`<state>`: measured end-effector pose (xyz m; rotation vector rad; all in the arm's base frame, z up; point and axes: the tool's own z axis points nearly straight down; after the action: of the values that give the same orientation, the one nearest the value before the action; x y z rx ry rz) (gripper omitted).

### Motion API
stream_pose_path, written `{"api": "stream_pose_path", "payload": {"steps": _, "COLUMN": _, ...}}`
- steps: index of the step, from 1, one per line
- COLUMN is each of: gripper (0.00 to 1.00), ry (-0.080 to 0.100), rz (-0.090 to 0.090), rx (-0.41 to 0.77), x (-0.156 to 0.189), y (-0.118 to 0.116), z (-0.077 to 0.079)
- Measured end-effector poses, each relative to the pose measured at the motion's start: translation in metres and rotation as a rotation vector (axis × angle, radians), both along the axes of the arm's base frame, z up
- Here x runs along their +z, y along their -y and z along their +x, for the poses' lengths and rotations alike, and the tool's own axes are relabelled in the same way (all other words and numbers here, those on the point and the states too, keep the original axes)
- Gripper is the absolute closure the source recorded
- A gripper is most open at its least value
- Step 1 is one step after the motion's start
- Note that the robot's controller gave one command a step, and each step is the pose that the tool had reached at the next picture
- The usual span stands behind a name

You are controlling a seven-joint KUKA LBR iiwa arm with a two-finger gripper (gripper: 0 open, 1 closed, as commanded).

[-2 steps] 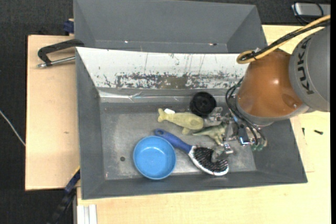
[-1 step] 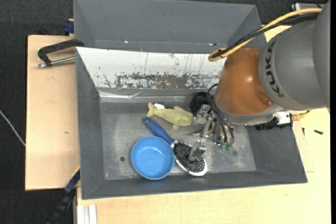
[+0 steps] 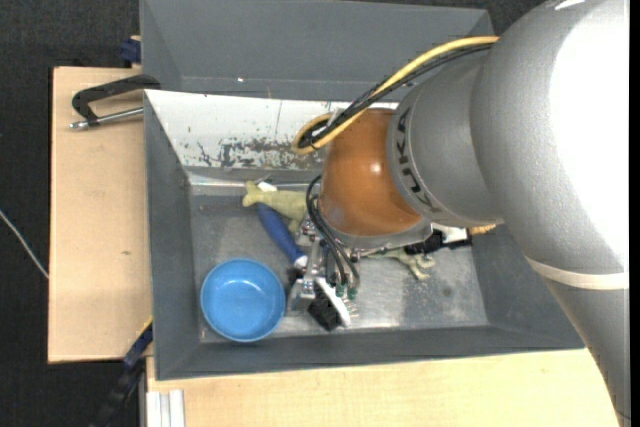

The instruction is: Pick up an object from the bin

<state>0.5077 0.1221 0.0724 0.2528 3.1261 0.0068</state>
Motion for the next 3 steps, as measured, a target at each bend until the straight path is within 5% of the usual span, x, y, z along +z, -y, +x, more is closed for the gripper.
{"api": "stream_pose_path", "payload": {"steps": 1, "gripper": 0.0, "ry": -0.003, "rz": -0.001, "rx": 0.294, "x": 0.001, "y": 0.024, "z": 0.045}}
{"api": "stream_pose_path", "payload": {"steps": 2, "gripper": 1.0, "ry": -0.003, "rz": -0.002, "rx": 0.293, "x": 0.003, "y": 0.024, "z": 0.046}}
{"api": "stream_pose_path", "payload": {"steps": 3, "gripper": 1.0, "ry": 0.003, "rz": -0.003, "rx": 0.294, "x": 0.042, "y": 0.023, "z": 0.048}}
